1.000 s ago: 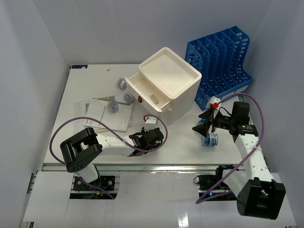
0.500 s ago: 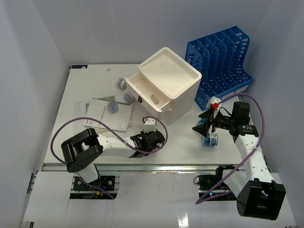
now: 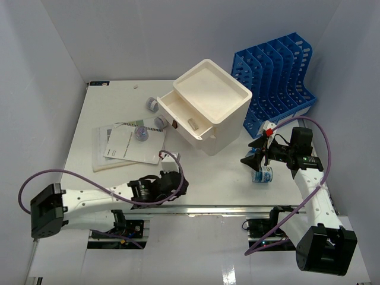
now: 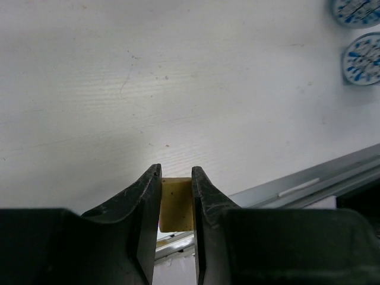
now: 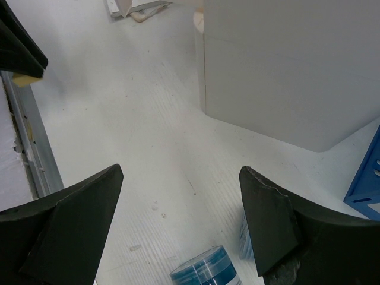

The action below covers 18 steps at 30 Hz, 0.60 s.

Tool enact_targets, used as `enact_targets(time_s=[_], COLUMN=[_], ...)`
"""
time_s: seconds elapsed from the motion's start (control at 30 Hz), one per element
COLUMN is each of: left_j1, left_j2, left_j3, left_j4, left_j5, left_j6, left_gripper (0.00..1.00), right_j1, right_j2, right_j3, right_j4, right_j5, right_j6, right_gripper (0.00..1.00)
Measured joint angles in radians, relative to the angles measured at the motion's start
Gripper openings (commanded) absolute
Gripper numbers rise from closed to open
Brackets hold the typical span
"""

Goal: Organize the desk

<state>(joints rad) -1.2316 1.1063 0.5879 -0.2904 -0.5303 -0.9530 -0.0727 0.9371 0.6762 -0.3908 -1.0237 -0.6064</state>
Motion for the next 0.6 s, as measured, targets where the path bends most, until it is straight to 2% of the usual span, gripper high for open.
enact_targets(time_s=[0.17, 0.33, 0.43, 0.6], left_j1=[0.000, 0.033, 0.158, 0.368], left_j2=[-0.157, -0.130, -0.056, 0.088], left_j3=[0.073, 0.316, 0.473, 0.605], left_j4=[-0.038, -0.028, 0.013, 0.051], left_j5=[-0.024, -0.081, -0.033, 0.046], left_j6=[0.026, 0.160, 0.252, 0.348], left_gripper=[0.10, 0.11, 0.11, 0.12], right_j1=[0.000, 0.000, -0.002, -0.004], right_j2=[0.000, 0.000, 0.000, -0.002], right_j3=[0.000, 0.000, 0.000, 0.000], right_j4=[0.000, 0.000, -0.001, 0.000], right_j5=[0.000, -0.001, 0.000, 0.002], right_j6=[0.000, 0.000, 0.000, 0.000], right_gripper=[0.86, 0.86, 0.86, 0.86])
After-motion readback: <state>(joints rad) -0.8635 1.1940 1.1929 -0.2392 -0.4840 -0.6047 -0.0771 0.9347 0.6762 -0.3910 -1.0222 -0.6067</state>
